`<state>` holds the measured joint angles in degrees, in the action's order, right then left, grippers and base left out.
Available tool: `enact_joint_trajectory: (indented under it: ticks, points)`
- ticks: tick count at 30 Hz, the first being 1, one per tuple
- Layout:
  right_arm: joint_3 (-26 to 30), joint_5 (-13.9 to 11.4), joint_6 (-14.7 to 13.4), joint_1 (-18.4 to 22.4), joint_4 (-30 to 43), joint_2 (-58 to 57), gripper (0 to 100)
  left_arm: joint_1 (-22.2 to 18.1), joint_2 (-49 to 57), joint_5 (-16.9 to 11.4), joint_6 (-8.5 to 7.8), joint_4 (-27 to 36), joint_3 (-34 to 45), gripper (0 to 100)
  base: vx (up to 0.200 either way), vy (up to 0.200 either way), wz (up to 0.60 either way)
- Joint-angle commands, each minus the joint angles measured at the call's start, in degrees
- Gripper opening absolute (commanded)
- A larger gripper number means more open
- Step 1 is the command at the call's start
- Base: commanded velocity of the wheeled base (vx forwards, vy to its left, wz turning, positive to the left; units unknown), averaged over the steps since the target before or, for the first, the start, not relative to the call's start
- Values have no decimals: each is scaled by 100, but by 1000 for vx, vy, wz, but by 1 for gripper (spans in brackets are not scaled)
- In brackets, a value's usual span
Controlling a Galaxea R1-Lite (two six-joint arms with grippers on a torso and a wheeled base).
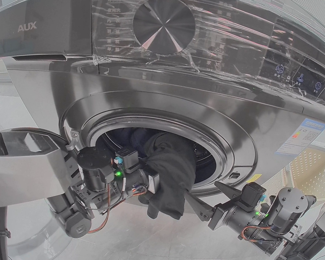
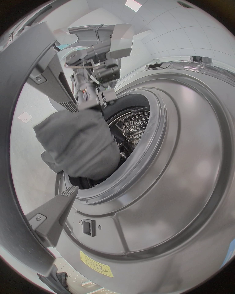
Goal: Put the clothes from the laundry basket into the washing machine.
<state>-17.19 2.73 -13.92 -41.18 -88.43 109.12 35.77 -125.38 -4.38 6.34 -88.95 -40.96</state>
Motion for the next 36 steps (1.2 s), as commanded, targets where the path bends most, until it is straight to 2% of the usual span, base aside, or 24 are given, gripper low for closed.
enact_joint_trajectory:
  ticks: [1, 3, 4, 5, 8, 14, 20, 24, 27, 30, 31, 33, 34, 36]
  points:
    - [5, -1, 3, -39, 1, -128, 100, -52, -936, 33, 183, -34, -1213, 0, 0, 0, 0]
    - [5, -1, 12, -39, 1, -145, 100, -61, -1067, 42, 192, -34, -1485, 0, 0, 0, 0]
    - [5, -1, 12, -39, 1, -154, 100, -114, -1278, 69, 192, 1, -1995, 0, 0, 0, 0]
    - [5, -1, 12, -39, 1, -154, 100, -114, -1287, 77, 192, 1, -2030, 0, 0, 0, 0]
    - [5, -1, 12, -39, 1, -154, 100, -175, -1568, 323, 183, 458, -2768, 0, 0, 0, 0]
    - [14, 8, 12, -118, 1, -154, 100, -307, -1797, 526, 183, 1223, -3902, 0, 0, 0, 0]
    - [23, 8, 3, -136, 1, -128, 100, -395, -2061, 675, 183, 2488, -5053, 0, 0, 0, 0]
    - [67, 8, 12, -154, 1, -119, 100, -483, -2465, 824, 183, 2752, -5800, 0, 0, 0, 0]
    - [67, 8, 3, -154, 1, -101, 100, -518, -2632, 903, 219, 3121, -6424, 0, 0, 0, 0]
    - [75, 8, 12, -154, 1, -57, 100, -562, -2966, 1325, 412, 3253, -7286, 0, 0, 0, 0]
    - [84, 8, 3, -162, 1, -49, 100, -580, -3080, 1440, 447, 3297, -7363, 0, 0, 0, 0]
    - [84, 8, 12, -171, 1, -57, 100, -650, -3107, 1484, 456, 3306, -7363, 0, 0, 0, 0]
    - [84, 8, 3, -197, 1, -57, 100, -659, -3098, 1492, 491, 3297, -7363, 100, 0, 0, 0]
    - [93, 8, 3, -197, 1, -57, 100, -668, -3063, 1510, 579, 3323, -7363, 100, 0, 0, 0]
